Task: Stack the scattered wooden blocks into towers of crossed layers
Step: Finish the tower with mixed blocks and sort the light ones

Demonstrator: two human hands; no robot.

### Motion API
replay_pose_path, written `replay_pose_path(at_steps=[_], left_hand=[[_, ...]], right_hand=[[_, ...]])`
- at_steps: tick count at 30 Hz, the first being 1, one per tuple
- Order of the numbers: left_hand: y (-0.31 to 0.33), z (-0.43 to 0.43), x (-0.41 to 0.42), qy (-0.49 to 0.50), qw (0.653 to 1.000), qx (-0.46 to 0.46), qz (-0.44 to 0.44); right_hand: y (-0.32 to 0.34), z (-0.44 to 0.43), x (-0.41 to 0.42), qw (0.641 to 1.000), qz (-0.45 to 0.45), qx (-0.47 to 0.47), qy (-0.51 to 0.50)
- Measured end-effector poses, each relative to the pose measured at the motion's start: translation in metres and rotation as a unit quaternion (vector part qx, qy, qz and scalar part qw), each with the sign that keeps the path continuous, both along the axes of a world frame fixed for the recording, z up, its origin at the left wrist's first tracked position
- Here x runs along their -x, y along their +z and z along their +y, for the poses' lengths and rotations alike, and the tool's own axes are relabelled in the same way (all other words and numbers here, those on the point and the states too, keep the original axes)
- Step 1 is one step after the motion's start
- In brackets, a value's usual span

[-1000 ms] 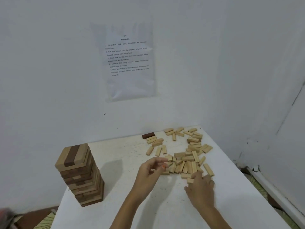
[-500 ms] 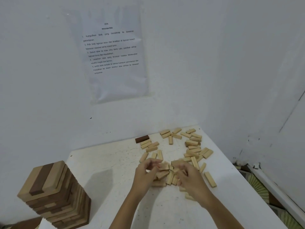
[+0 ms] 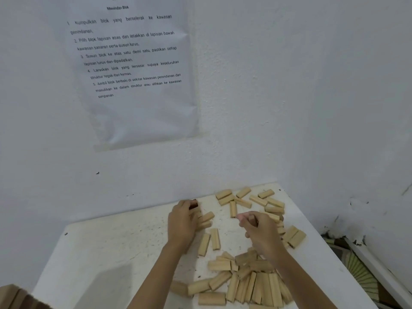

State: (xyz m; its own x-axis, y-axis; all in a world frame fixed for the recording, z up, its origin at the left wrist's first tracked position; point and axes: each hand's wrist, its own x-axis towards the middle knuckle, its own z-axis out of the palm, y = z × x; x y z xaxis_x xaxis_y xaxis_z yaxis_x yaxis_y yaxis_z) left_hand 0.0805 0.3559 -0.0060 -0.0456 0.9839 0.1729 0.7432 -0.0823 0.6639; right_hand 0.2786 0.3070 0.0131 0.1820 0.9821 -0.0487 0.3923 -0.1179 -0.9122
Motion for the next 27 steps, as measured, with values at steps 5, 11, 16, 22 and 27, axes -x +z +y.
replay_pose_path(at_steps=[5, 11, 16, 22, 27], left_hand=[[-0.010, 0.017, -0.002, 0.045, 0.982, -0.018, 0.182], [-0.007, 0.027, -0.007, 0.101, 0.980, 0.051, 0.165], [0.001, 0.020, -0.012, 0.074, 0.994, -0.015, 0.081], [0.016, 0.010, -0.054, -0.027, 0.995, -0.053, -0.079], [0.021, -0.005, -0.082, -0.100, 0.967, 0.019, -0.234]], right_hand=[[-0.010, 0.013, -0.020, 0.998, -0.058, -0.017, 0.010], [-0.009, 0.025, -0.040, 0.987, -0.158, -0.043, -0.004], [-0.007, 0.029, -0.060, 0.953, -0.300, 0.016, 0.030], [-0.004, 0.032, -0.067, 0.906, -0.403, 0.034, 0.127], [0.001, 0.039, -0.061, 0.889, -0.436, 0.044, 0.136]])
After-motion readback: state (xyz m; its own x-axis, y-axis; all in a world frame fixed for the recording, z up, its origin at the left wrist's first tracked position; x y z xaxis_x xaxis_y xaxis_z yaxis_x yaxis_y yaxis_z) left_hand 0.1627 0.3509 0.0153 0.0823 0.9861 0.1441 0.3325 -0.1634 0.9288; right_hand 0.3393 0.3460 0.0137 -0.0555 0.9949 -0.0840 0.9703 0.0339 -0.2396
